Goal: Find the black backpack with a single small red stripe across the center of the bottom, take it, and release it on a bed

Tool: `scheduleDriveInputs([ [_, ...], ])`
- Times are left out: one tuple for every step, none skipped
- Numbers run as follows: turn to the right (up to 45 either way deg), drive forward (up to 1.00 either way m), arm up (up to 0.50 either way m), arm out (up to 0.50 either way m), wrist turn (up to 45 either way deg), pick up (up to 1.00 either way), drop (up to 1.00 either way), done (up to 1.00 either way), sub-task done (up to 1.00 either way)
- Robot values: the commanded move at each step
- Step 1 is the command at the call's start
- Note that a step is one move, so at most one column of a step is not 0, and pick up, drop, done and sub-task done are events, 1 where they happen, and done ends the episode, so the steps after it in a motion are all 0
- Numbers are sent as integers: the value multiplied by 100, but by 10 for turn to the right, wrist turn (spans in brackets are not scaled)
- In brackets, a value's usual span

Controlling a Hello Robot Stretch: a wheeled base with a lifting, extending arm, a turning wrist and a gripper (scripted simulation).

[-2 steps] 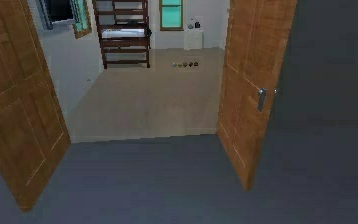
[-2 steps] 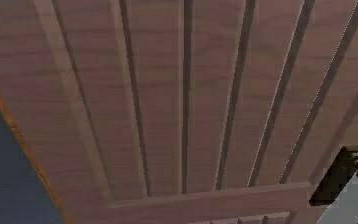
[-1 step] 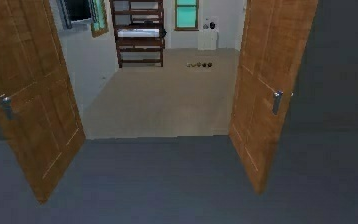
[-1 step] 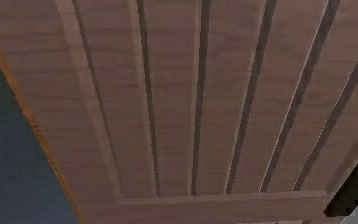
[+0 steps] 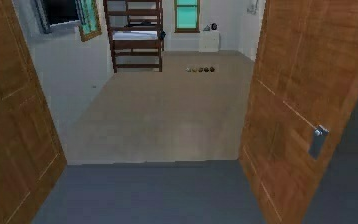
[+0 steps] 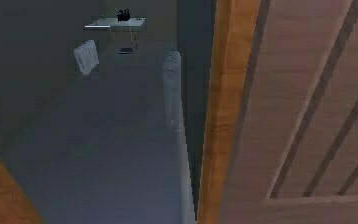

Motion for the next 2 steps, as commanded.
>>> scheduleDriveInputs([
  [390,0,0,0,0,0,0,0,0],
  [0,40,0,0,0,0,0,0,0],
])
